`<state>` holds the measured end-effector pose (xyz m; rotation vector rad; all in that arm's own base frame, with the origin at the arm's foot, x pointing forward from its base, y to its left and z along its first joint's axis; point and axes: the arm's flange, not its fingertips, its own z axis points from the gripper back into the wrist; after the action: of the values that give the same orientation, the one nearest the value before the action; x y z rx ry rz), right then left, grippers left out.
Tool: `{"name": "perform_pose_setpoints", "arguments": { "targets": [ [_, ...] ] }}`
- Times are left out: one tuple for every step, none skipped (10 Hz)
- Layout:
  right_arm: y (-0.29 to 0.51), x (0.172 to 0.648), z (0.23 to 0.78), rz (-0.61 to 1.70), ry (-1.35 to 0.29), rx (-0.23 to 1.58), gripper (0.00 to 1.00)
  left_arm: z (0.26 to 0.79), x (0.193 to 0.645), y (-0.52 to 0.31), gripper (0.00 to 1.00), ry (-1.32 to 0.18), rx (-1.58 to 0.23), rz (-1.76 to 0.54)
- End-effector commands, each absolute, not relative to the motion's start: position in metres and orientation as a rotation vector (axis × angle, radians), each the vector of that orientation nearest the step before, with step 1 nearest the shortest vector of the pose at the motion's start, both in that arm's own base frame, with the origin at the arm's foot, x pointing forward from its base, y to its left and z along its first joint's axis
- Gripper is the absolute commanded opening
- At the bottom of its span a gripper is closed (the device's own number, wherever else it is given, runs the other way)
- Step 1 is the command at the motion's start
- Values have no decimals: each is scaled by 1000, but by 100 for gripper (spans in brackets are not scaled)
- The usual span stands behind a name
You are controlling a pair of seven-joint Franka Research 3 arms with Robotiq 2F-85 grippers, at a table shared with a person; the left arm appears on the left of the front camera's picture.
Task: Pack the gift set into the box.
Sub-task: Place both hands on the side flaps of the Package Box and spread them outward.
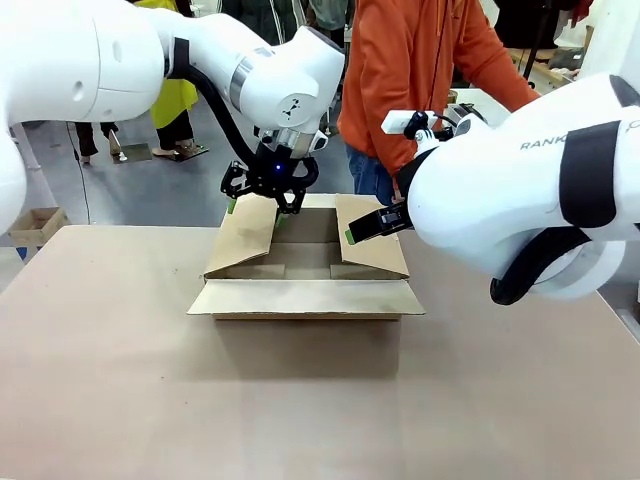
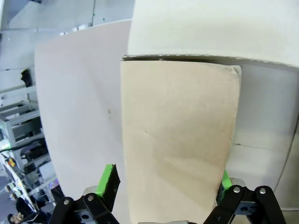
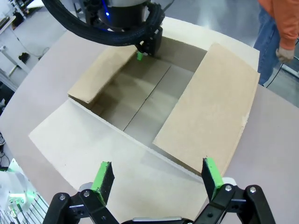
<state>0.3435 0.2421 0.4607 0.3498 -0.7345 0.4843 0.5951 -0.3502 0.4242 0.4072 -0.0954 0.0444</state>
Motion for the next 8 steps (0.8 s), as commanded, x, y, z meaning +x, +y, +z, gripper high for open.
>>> {"name": "perform_pose_setpoints", "arguments": {
  "targets": [
    [242, 344, 463, 480, -746, 343, 100, 437, 582, -326, 100, -102, 454, 38],
    [242, 344, 463, 480, -746, 343, 100, 442, 582, -316, 100, -116, 454, 69],
    [242, 344, 463, 480, -746, 343, 100, 450, 581, -307, 100, -128, 441, 98],
    [242, 344, 463, 480, -746, 343, 100, 458, 579, -294, 100, -136, 404, 114],
    [242, 344, 463, 480, -746, 343, 100, 464, 578, -277, 100, -137, 354, 118],
    [242, 344, 463, 480, -746, 343, 100, 468, 576, -259, 100, -137, 297, 123],
    [242, 344, 463, 480, -746, 343, 100, 469, 574, -241, 100, -135, 248, 134],
    [242, 344, 463, 480, -746, 343, 100, 470, 571, -225, 100, -134, 181, 117]
  ]
}}
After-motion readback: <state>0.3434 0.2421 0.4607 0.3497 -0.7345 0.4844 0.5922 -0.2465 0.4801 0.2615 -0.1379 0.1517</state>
